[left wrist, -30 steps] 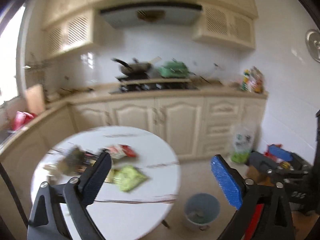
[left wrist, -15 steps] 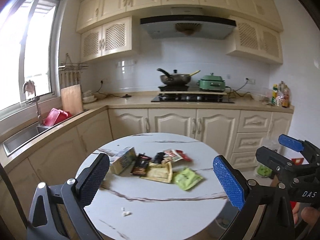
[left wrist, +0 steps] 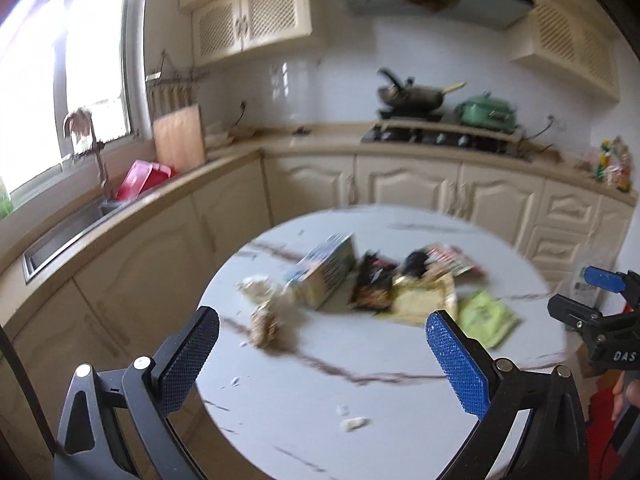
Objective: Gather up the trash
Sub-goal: 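Move both open tools back over the trash on the table, then grasp the brown wrapped lump with left tool while right tool grasps the green packet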
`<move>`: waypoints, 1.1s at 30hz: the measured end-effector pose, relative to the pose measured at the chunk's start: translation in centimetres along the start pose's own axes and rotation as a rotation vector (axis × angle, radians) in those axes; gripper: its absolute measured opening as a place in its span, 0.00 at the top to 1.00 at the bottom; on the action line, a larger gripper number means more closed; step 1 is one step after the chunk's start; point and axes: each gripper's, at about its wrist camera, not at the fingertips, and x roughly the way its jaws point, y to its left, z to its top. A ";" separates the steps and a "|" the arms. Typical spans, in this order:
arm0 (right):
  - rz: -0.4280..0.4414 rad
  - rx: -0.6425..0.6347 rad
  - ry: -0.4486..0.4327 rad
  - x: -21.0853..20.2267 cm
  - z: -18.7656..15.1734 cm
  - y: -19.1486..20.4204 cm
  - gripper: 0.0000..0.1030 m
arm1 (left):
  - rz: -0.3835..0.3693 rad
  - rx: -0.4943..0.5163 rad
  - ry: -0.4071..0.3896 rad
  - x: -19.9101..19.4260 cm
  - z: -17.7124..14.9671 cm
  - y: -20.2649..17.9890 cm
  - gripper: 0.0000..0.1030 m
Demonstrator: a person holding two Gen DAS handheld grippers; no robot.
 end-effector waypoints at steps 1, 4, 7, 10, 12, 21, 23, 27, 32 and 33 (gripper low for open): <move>0.003 -0.001 0.031 1.3 -0.1 -0.1 0.00 | 0.010 -0.007 0.025 1.0 0.1 0.6 0.01; 0.018 -0.014 0.126 5.7 -0.5 -0.4 0.00 | 0.022 -0.013 0.079 3.9 0.7 2.2 0.01; 0.021 -0.038 0.179 8.9 -0.9 -0.5 0.00 | 0.025 -0.014 0.127 6.4 0.8 3.7 0.01; 0.033 -0.040 0.225 11.3 -1.3 -0.9 0.00 | 0.019 -0.037 0.171 9.1 0.7 5.2 0.01; 0.048 -0.043 0.232 11.8 -1.4 -1.0 0.02 | 0.008 -0.062 0.192 10.5 0.7 6.1 0.01; 0.039 -0.102 0.249 12.9 -1.3 -1.0 0.32 | -0.004 -0.134 0.280 18.3 2.2 9.5 0.01; 0.050 -0.097 0.243 12.7 -1.2 -1.2 0.41 | -0.005 -0.134 0.295 19.9 2.4 9.8 0.03; 0.071 -0.085 0.230 12.5 -1.2 -1.8 0.49 | 0.001 -0.152 0.350 23.0 2.7 10.5 0.28; 0.108 -0.054 0.217 12.2 -1.2 -2.6 0.65 | 0.004 -0.158 0.328 24.5 3.6 11.0 0.61; 0.118 -0.043 0.213 12.1 -1.2 -2.7 0.68 | 0.003 -0.160 0.323 24.9 3.9 11.2 0.71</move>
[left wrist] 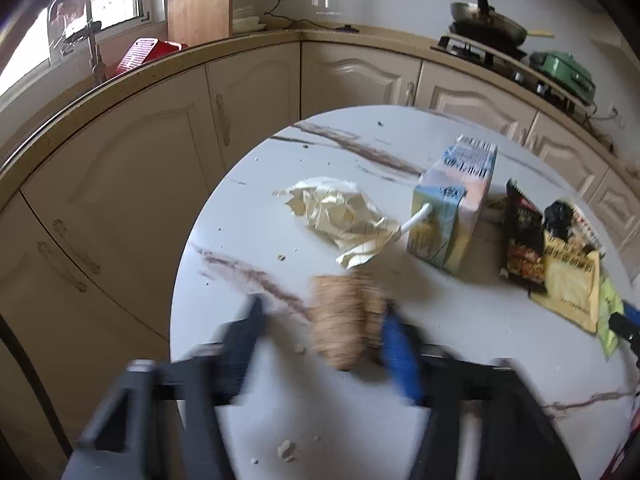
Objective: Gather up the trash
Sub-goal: 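Grasp the brown wrapped lump with left tool while right tool grasps the green packet, then carry the lump and green packet to the blue bin and open both tools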
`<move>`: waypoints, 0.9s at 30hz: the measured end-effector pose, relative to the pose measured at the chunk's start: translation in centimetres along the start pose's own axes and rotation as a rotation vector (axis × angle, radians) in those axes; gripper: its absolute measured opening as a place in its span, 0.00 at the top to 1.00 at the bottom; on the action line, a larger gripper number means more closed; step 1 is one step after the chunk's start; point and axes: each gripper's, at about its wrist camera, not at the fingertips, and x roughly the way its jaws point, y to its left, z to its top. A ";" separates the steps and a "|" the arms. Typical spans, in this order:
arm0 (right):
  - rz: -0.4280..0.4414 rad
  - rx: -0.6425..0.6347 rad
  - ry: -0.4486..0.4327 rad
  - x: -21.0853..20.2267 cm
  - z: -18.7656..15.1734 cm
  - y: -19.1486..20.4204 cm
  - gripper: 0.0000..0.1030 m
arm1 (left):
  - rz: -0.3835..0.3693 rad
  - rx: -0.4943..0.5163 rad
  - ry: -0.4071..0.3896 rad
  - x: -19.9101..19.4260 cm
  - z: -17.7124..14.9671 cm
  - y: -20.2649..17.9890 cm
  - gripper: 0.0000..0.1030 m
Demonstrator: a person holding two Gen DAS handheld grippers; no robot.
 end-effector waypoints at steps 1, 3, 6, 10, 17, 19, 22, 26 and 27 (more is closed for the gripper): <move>0.013 0.011 -0.004 -0.1 -0.1 -0.1 0.69 | 0.006 0.004 0.002 0.1 -0.1 -0.1 0.73; 0.025 0.018 -0.007 -0.3 -0.4 -0.2 0.74 | -0.025 0.005 0.001 0.2 0.0 0.0 0.73; 0.038 0.021 -0.014 -0.7 -0.9 -0.1 0.85 | -0.039 0.005 -0.006 -0.2 -0.6 -0.7 0.73; 0.065 0.030 -0.030 -1.3 -1.8 0.0 0.90 | -0.064 0.028 -0.026 -1.7 -1.8 -1.9 0.73; 0.121 0.067 -0.080 -3.5 -3.0 0.1 0.92 | -0.154 0.079 -0.075 -6.5 -3.9 -5.2 0.73; 0.125 0.068 -0.090 -4.3 -3.4 0.2 0.92 | -0.172 0.093 -0.087 -7.8 -4.4 -6.0 0.73; 0.130 0.071 -0.111 -5.5 -3.8 0.1 0.93 | -0.205 0.121 -0.105 -9.7 -4.9 -7.6 0.73; 0.129 0.078 -0.141 -7.3 -4.3 -0.2 0.93 | -0.243 0.163 -0.125 -11.9 -6.0 -10.1 0.73; 0.130 0.080 -0.141 -7.7 -4.5 -0.4 0.93 | -0.256 0.172 -0.123 -12.4 -6.2 -10.8 0.73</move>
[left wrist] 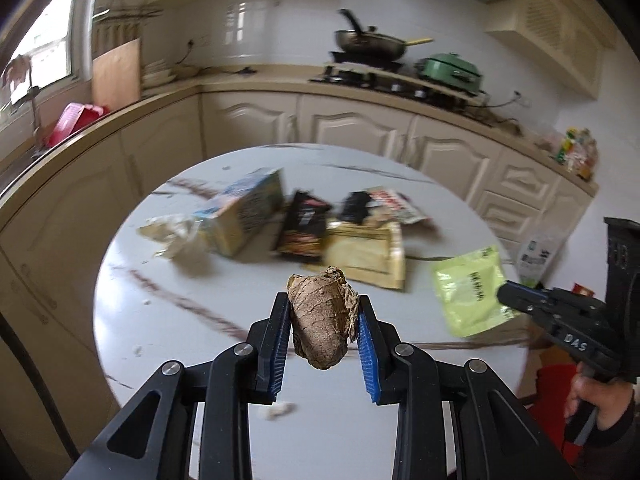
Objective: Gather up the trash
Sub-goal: 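Carry the lump and green packet to the blue bin and open both tools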
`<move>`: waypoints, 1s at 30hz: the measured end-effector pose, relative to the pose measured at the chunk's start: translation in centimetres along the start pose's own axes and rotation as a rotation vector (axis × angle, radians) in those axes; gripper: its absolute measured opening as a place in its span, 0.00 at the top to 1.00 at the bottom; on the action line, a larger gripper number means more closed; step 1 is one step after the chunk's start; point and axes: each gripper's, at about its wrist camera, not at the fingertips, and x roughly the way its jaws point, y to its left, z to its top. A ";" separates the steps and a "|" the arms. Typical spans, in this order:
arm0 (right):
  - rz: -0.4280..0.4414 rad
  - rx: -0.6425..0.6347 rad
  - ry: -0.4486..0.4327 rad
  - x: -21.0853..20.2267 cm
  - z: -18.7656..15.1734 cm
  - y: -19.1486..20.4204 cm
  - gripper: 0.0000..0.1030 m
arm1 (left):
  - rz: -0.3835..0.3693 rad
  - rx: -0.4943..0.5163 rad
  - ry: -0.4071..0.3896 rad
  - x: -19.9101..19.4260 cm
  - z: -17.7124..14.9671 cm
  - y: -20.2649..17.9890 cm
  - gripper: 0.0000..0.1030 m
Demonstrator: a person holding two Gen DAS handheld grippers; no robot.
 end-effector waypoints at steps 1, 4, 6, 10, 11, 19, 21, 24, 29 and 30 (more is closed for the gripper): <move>-0.002 0.002 -0.012 -0.5 -0.1 -0.2 0.93 | -0.011 0.010 0.001 -0.2 -0.1 -0.9 0.73; 0.004 0.016 -0.031 -1.9 -0.4 -0.6 0.94 | -0.031 0.043 0.004 -0.7 -0.2 -3.3 0.73; 0.003 0.026 -0.044 -2.8 -0.7 -1.1 0.94 | -0.055 0.067 0.014 -0.7 -0.4 -5.1 0.73; -0.005 0.045 -0.075 -4.8 -1.3 -2.5 0.94 | -0.092 0.109 0.030 -0.5 -0.4 -9.0 0.73; -0.009 0.049 -0.081 -5.2 -1.5 -2.9 0.94 | -0.105 0.120 0.035 -0.4 -0.4 -10.1 0.73; -0.096 0.141 -0.141 -11.1 -4.4 -10.0 0.94 | -0.210 0.229 0.082 2.7 1.0 -20.0 0.73; -0.135 0.177 -0.149 -12.5 -5.7 -12.5 0.94 | -0.249 0.262 0.109 4.4 1.3 -23.1 0.73; -0.187 0.231 -0.145 -13.8 -7.8 -16.1 0.94 | -0.295 0.294 0.145 6.9 1.6 -26.7 0.73; -0.250 0.343 -0.097 -13.1 -11.8 -22.5 0.94 | -0.334 0.355 0.214 12.6 1.4 -32.3 0.73; -0.257 0.365 -0.099 -12.8 -12.6 -23.7 0.93 | -0.335 0.358 0.235 14.1 1.5 -33.3 0.73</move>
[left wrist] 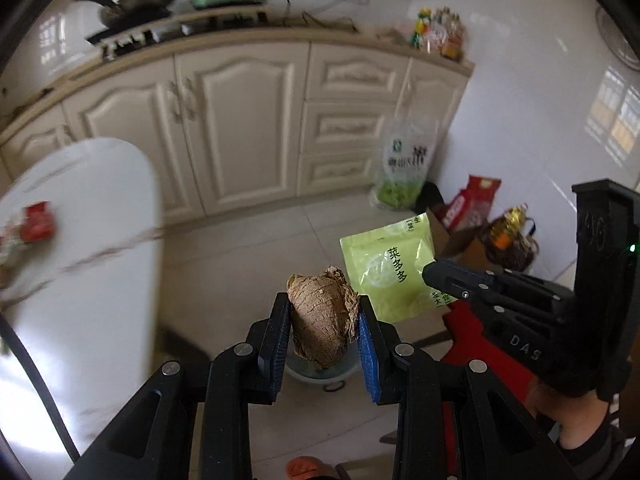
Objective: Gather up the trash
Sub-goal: 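Carry the lump and green packet to the blue bin and open both tools, then move both open tools back over the table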
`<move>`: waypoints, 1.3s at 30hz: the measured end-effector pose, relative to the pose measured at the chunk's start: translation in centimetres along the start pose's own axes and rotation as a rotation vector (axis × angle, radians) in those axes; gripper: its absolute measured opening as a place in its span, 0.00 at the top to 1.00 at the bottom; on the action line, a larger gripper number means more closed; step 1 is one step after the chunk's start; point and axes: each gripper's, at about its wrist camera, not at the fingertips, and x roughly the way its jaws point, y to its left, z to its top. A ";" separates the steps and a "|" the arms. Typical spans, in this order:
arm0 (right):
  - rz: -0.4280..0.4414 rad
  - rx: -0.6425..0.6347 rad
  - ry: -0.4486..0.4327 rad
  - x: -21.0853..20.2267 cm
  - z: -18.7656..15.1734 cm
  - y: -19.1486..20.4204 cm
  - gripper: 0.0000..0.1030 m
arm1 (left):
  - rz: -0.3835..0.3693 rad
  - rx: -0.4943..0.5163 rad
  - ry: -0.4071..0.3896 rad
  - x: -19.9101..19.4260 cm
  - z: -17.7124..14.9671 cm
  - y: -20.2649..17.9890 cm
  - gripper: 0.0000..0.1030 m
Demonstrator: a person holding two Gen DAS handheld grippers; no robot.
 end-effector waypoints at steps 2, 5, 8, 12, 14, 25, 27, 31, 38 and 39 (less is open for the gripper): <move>0.005 0.039 0.019 1.7 -0.6 -2.5 0.92 | -0.002 0.005 0.040 3.4 0.9 -0.1 0.73; -0.006 0.079 0.044 4.4 -1.2 -5.5 0.90 | -0.014 0.009 0.096 7.9 2.3 0.3 0.73; -0.013 0.123 0.085 7.3 -2.0 -7.9 0.84 | -0.014 0.015 0.142 12.4 4.1 0.6 0.73; -0.027 0.165 0.126 9.3 -3.5 -10.1 0.80 | -0.016 0.019 0.193 17.1 5.8 0.7 0.73; -0.040 0.177 0.134 9.6 -3.9 -10.9 0.76 | 0.000 0.029 0.222 19.8 6.5 0.7 0.73; -0.104 0.182 0.114 7.7 -3.7 -11.3 0.56 | 0.010 0.075 0.231 26.3 9.6 -1.8 0.31; -0.111 0.184 0.095 6.7 -3.5 -10.9 0.49 | 0.016 0.073 0.199 25.3 9.6 -2.0 0.24; -0.124 0.185 0.062 4.4 -3.1 -9.7 0.47 | 0.024 0.056 0.163 22.8 9.5 -2.3 0.23; -0.151 0.137 -0.027 -1.6 -1.8 -5.8 0.33 | 0.049 0.076 0.037 13.8 8.0 -3.6 0.20; -0.153 0.131 -0.040 -2.4 -1.6 -5.2 0.32 | 0.050 0.080 0.010 12.3 7.5 -3.7 0.20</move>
